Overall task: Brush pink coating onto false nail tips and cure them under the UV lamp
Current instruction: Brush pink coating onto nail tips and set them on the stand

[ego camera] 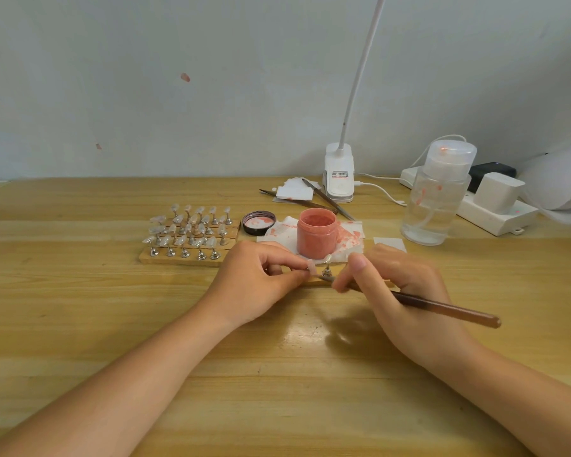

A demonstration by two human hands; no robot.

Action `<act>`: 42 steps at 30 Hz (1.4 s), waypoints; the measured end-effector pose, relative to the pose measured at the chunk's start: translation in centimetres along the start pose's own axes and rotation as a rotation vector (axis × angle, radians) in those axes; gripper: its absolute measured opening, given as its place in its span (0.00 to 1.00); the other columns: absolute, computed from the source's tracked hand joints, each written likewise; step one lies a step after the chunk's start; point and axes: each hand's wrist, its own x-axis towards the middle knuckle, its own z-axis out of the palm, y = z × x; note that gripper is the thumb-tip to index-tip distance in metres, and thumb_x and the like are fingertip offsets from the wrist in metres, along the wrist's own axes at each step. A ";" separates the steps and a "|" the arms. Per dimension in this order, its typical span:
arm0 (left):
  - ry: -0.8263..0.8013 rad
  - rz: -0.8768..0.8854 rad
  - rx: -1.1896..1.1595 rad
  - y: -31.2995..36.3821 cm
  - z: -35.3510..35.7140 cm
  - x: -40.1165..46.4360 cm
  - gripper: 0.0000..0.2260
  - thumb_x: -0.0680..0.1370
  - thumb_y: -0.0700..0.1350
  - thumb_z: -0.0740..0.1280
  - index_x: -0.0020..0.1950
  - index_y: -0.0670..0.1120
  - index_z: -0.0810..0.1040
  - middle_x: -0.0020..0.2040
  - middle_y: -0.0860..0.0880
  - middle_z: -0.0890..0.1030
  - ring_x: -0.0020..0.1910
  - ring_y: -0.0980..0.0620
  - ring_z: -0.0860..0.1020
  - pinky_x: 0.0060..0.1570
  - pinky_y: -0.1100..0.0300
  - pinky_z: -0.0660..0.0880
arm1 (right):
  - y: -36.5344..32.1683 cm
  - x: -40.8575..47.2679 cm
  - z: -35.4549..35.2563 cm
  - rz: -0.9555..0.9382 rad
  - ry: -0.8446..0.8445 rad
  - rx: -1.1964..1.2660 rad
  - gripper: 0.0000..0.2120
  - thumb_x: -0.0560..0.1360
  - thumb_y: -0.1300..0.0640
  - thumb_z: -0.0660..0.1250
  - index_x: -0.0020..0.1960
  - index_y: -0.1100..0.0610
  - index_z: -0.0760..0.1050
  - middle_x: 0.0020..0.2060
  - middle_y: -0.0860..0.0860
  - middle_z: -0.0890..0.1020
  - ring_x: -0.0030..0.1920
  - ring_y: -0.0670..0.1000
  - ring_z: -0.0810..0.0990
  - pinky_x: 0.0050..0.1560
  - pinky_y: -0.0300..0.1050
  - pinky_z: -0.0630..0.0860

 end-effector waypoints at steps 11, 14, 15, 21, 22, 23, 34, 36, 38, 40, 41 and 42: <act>-0.006 0.002 -0.004 -0.1 -0.1 0.0 0.12 0.69 0.37 0.72 0.37 0.55 0.82 0.39 0.36 0.80 0.28 0.58 0.65 0.30 0.68 0.63 | 0.1 -0.1 -0.1 -0.005 0.037 0.044 0.20 0.76 0.47 0.55 0.35 0.54 0.80 0.31 0.41 0.79 0.37 0.42 0.78 0.40 0.36 0.71; -0.009 0.014 0.001 -0.2 0.0 0.0 0.10 0.69 0.37 0.72 0.38 0.54 0.82 0.39 0.33 0.79 0.28 0.59 0.66 0.31 0.70 0.63 | -0.1 0.2 0.0 -0.018 0.035 0.001 0.16 0.76 0.48 0.56 0.38 0.51 0.80 0.34 0.40 0.79 0.39 0.40 0.77 0.41 0.31 0.69; -0.009 0.018 0.001 -0.2 0.0 0.0 0.11 0.69 0.37 0.72 0.38 0.54 0.82 0.39 0.33 0.79 0.28 0.59 0.67 0.32 0.70 0.64 | 0.0 0.1 0.0 -0.003 0.024 0.016 0.16 0.75 0.47 0.56 0.37 0.49 0.79 0.33 0.40 0.79 0.38 0.40 0.77 0.41 0.30 0.69; -0.002 0.018 -0.031 -0.2 0.1 0.1 0.11 0.68 0.38 0.73 0.36 0.55 0.82 0.39 0.34 0.80 0.31 0.47 0.69 0.33 0.63 0.66 | -0.1 0.1 0.0 -0.015 0.042 0.029 0.17 0.75 0.48 0.57 0.36 0.52 0.80 0.32 0.38 0.78 0.38 0.40 0.77 0.41 0.30 0.68; -0.002 0.016 -0.038 -0.2 0.1 0.1 0.11 0.68 0.38 0.73 0.36 0.55 0.82 0.40 0.35 0.81 0.33 0.45 0.70 0.34 0.63 0.67 | -0.1 0.1 0.0 -0.006 0.032 0.020 0.17 0.75 0.47 0.57 0.36 0.51 0.80 0.32 0.38 0.77 0.38 0.39 0.76 0.41 0.29 0.68; -0.002 0.017 -0.043 -0.2 0.1 0.1 0.11 0.68 0.37 0.73 0.37 0.55 0.82 0.39 0.36 0.81 0.33 0.44 0.71 0.34 0.64 0.66 | -0.1 0.1 0.0 0.013 0.018 0.039 0.18 0.75 0.47 0.57 0.35 0.51 0.80 0.31 0.39 0.78 0.37 0.39 0.77 0.40 0.29 0.68; 0.025 -0.018 -0.097 0.0 0.2 0.0 0.12 0.68 0.34 0.72 0.35 0.53 0.83 0.39 0.51 0.84 0.40 0.36 0.76 0.36 0.58 0.71 | -0.1 -0.2 -0.1 0.042 0.008 0.127 0.20 0.75 0.47 0.55 0.33 0.53 0.80 0.30 0.43 0.79 0.36 0.43 0.79 0.39 0.33 0.71; 0.024 -0.029 -0.101 0.0 0.2 0.0 0.10 0.68 0.35 0.73 0.37 0.51 0.83 0.39 0.49 0.84 0.41 0.37 0.77 0.37 0.56 0.72 | -0.1 -0.1 -0.1 0.019 0.039 0.096 0.19 0.75 0.47 0.56 0.35 0.53 0.80 0.31 0.41 0.78 0.37 0.41 0.77 0.40 0.32 0.69; 0.019 -0.033 -0.108 0.1 0.2 -0.1 0.09 0.68 0.36 0.73 0.38 0.51 0.84 0.40 0.49 0.84 0.40 0.38 0.77 0.39 0.54 0.73 | -0.2 0.1 0.0 0.019 0.032 0.050 0.17 0.75 0.47 0.56 0.37 0.52 0.80 0.33 0.40 0.79 0.38 0.41 0.77 0.41 0.31 0.69; 0.021 -0.028 -0.119 0.2 0.2 -0.1 0.10 0.68 0.36 0.73 0.36 0.52 0.83 0.39 0.49 0.84 0.39 0.39 0.77 0.38 0.56 0.73 | -0.1 0.0 0.0 0.053 -0.001 0.084 0.18 0.75 0.45 0.56 0.35 0.51 0.80 0.31 0.42 0.80 0.38 0.42 0.78 0.40 0.33 0.71; 0.021 -0.027 -0.116 0.2 0.1 -0.1 0.11 0.67 0.35 0.73 0.35 0.53 0.83 0.38 0.48 0.84 0.39 0.39 0.77 0.38 0.57 0.72 | -0.1 -0.1 -0.1 0.065 -0.014 0.112 0.19 0.75 0.45 0.56 0.34 0.50 0.79 0.30 0.43 0.80 0.37 0.43 0.79 0.40 0.34 0.72; 0.019 -0.028 -0.113 0.2 0.1 -0.1 0.11 0.67 0.35 0.73 0.35 0.53 0.82 0.38 0.45 0.84 0.37 0.40 0.76 0.37 0.58 0.71 | -0.1 -0.2 -0.1 0.070 -0.014 0.135 0.20 0.75 0.45 0.55 0.33 0.50 0.79 0.29 0.45 0.80 0.35 0.44 0.79 0.40 0.36 0.73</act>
